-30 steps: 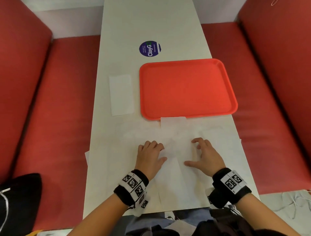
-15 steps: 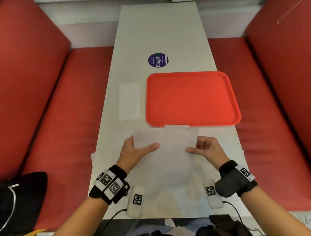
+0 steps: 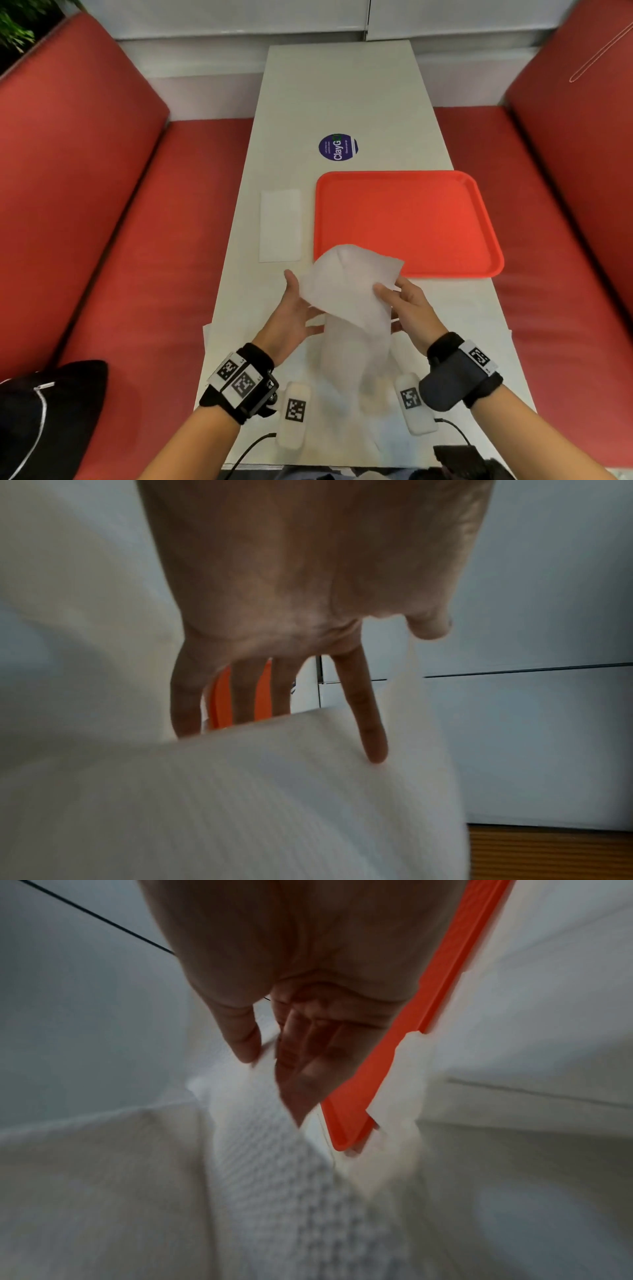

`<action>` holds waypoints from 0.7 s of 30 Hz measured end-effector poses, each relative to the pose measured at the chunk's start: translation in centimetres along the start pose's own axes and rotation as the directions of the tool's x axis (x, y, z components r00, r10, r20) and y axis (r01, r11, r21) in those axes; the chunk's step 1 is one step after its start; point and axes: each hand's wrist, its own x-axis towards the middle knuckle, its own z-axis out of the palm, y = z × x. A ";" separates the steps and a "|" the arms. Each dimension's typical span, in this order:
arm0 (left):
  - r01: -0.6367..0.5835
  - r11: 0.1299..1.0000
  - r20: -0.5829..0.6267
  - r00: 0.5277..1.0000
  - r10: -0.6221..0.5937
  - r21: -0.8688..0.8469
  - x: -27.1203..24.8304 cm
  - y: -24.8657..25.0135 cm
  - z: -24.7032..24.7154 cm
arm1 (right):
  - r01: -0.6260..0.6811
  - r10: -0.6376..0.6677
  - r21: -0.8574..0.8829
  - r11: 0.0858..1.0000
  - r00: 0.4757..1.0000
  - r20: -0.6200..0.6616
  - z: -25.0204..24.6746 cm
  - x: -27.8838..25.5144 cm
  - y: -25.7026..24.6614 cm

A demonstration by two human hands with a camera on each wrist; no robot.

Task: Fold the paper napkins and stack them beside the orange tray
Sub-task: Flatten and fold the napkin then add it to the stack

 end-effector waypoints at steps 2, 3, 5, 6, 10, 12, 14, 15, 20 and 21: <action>-0.034 0.996 0.034 0.999 0.031 0.083 0.3 0.2 -0.1 | 0.009 -0.009 0.003 1.000 1.000 -0.004 0.3 0.2 -0.4; -0.066 0.989 0.040 0.997 0.062 0.130 0.3 0.3 0.0 | 0.015 -0.015 0.005 1.000 1.000 -0.002 0.4 0.2 -0.6; -0.139 0.970 0.021 0.990 0.138 0.199 0.3 0.2 0.2 | 0.018 -0.018 0.005 1.000 1.000 -0.011 0.5 0.4 -0.8; -0.169 0.958 -0.001 0.985 0.174 0.232 0.5 0.1 0.1 | 0.015 -0.015 0.007 1.000 1.000 -0.018 0.6 0.5 -0.9; -0.210 0.920 -0.058 0.969 0.242 0.330 1.4 0.2 -1.2 | -0.041 0.043 0.073 0.996 0.999 -0.020 0.6 0.7 -0.8; -0.225 0.908 -0.105 0.955 0.278 0.352 2.2 1.2 -2.5 | -0.069 0.070 0.076 0.995 0.998 -0.008 0.5 0.6 -0.8; -0.241 0.890 -0.152 0.935 0.320 0.387 3.4 2.7 -4.2 | -0.078 0.077 0.042 0.996 0.997 0.011 0.4 0.5 -0.8; -0.252 0.873 -0.171 0.922 0.348 0.417 4.3 3.7 -5.1 | -0.086 0.085 0.027 0.996 0.996 0.015 0.3 0.5 -0.8; -0.309 0.787 -0.208 0.854 0.476 0.534 9.5 9.4 -9.7 | -0.118 0.118 -0.005 0.993 0.993 -0.015 -0.3 1.2 -0.3; -0.298 0.784 -0.220 0.851 0.477 0.545 10.8 10.1 -10.7 | -0.122 0.122 -0.009 0.993 0.992 -0.023 -0.4 1.3 -0.3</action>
